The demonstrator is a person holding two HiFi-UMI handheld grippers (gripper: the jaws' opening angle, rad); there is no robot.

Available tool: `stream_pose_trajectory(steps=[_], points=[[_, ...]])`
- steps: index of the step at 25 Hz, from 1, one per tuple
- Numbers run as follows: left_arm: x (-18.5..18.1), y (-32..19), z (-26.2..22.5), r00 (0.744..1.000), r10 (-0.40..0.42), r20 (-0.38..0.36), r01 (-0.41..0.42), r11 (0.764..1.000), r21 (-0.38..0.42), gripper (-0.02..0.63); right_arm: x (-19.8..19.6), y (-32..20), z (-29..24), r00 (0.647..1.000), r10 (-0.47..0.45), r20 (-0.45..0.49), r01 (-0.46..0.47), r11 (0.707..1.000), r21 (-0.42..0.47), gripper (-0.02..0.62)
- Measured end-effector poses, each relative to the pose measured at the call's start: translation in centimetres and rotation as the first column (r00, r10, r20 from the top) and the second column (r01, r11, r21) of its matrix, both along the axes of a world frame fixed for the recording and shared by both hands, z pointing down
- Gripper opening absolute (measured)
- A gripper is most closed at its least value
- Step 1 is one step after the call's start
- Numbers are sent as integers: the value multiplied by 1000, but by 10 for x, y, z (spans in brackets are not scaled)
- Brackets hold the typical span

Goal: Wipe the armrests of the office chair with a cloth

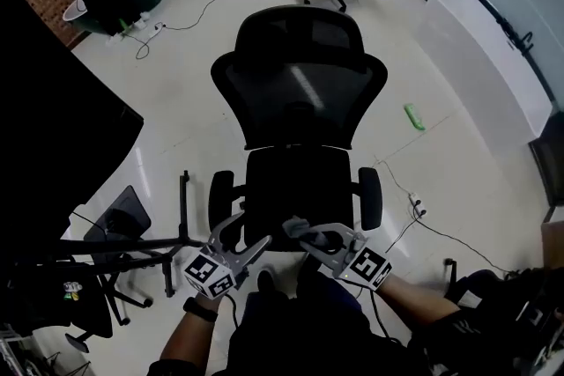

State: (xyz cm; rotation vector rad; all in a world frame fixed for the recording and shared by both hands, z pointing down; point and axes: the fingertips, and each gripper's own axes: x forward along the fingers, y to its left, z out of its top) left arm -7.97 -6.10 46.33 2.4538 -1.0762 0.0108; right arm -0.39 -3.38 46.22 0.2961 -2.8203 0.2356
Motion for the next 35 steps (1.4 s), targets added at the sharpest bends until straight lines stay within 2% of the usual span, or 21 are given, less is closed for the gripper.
stream_pose_trajectory(steps=[4,9,12,17,22,26,35], points=[[10,24,-30,999,38,-1,-38,998,49,331,11,33,-30,999,41,34,-42,999,20,35],[6,75,-73,995,93,-29,-88,985,147,331,1,83,-69,988,118,97,-126,989,75,35],[-1,118,-93,990,133,-36,-124,973,196,331,-11,120,-90,975,177,133,-196,971,137,37],[-15,191,-107,972,233,-34,-218,946,241,328,-29,179,-115,943,279,182,-312,931,188,37],[-32,251,-110,958,284,-27,-270,932,241,328,-41,235,-132,901,364,235,-405,901,158,36],[-35,281,-119,951,309,-30,-292,921,259,328,-40,267,-145,880,410,241,-453,877,161,37],[-25,320,-130,941,336,-42,-313,910,271,327,-24,299,-161,843,458,280,-504,855,119,37]])
